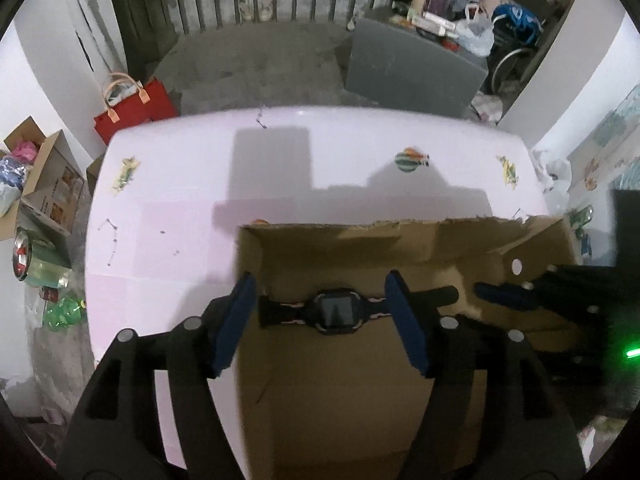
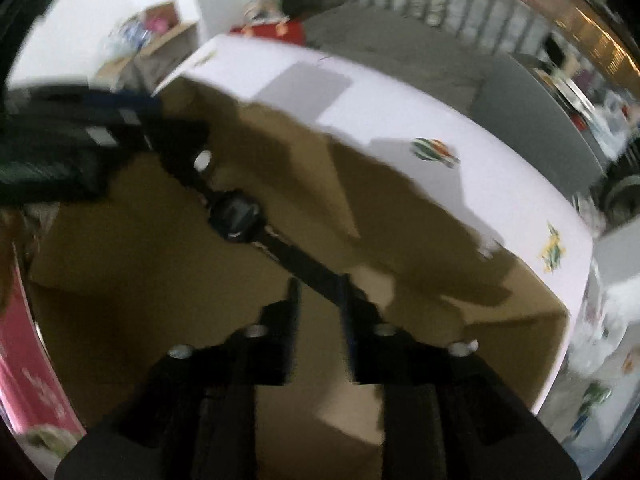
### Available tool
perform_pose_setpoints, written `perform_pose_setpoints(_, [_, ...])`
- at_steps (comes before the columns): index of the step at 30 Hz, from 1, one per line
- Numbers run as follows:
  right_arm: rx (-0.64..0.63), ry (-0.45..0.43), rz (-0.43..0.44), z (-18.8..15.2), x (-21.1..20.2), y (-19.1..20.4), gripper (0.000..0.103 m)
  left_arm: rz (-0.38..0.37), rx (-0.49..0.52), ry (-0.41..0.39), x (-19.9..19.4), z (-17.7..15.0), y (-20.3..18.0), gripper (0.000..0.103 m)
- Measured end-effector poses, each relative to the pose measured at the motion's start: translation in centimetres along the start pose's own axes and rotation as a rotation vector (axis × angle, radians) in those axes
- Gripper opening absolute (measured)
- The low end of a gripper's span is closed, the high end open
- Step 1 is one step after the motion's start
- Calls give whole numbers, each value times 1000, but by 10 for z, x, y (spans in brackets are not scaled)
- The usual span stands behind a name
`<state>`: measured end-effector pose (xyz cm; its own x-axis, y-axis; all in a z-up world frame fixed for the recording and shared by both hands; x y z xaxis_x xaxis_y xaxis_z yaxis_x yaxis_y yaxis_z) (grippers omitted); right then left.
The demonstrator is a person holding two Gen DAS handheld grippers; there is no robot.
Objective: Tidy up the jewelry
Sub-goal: 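Open both grippers to drop the smartwatch into the box, then withdraw both grippers from the box back over the table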
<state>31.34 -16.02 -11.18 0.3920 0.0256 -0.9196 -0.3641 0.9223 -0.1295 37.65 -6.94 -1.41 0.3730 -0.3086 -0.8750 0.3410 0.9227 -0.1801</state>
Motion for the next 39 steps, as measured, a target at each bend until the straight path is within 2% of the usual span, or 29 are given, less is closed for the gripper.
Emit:
perform_pose_setpoints(3, [-123,13,10,4,10,19,49,-3,-7,-40,-21,2,8,65])
perform_pose_setpoints(5, [-199,35,0,5,21,29,51,-4,-14,-74,-36,-1,17,65])
perform_pose_setpoints(8, [-238,64,-24,7,34,30,51,-2,-38,-119,-55,-8,31,65])
perform_pose_setpoints(12, [-225,125,-44,7,51,19,50,-3,-64,-150,-71,-26,49,65])
perform_pose_setpoints(13, [-212,141,-47,6,55,15,48,-3,-73,-155,-74,-33,54,65])
perform_pose_setpoints(15, [-172,169,-28,1,61,9,31,-8,-86,-166,-79,-44,63,65])
perform_pose_setpoints(16, [-145,179,-17,2,60,5,27,-9,-98,-170,-81,-49,67,65])
perform_pose_setpoints(20, [-140,195,-32,3,54,2,21,-8,-135,-184,-86,-71,85,65])
perform_pose_setpoints(24, [-83,231,-19,3,48,-3,13,8,-162,-203,-89,-96,101,65])
perform_pose_setpoints(26, [-69,245,-30,0,44,-7,12,20,-170,-210,-88,-110,107,65])
perform_pose_setpoints(30, [-66,274,-83,-5,39,-14,12,31,-187,-218,-89,-138,115,65])
perform_pose_setpoints(31, [-76,283,-118,-6,36,-17,12,36,-189,-220,-89,-144,117,65])
perform_pose_setpoints(32, [-89,283,-149,-7,34,-18,12,42,-189,-223,-90,-150,119,65])
perform_pose_setpoints(34, [-143,238,-158,-2,24,-9,12,51,-188,-232,-91,-164,119,65])
perform_pose_setpoints(37, [-200,123,-150,23,4,12,14,49,-206,-235,-89,-186,121,65])
perform_pose_setpoints(38, [-221,90,-152,31,1,20,21,54,-208,-237,-89,-191,122,65])
perform_pose_setpoints(39, [-238,62,-149,40,-2,27,33,61,-212,-240,-88,-198,123,65])
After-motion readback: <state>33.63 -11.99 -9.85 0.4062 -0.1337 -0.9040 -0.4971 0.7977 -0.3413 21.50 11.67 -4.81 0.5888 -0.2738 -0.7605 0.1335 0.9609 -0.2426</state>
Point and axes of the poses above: each gripper's, at about its wrist camera, not at the fingertips, and x roughly the way its jaws point, y to its left, z to its top, the point moved 10 cm from there along x, roughly the way its jaws point, and after that the axes turned 6 degrees about -z, right-handed, at the moved point
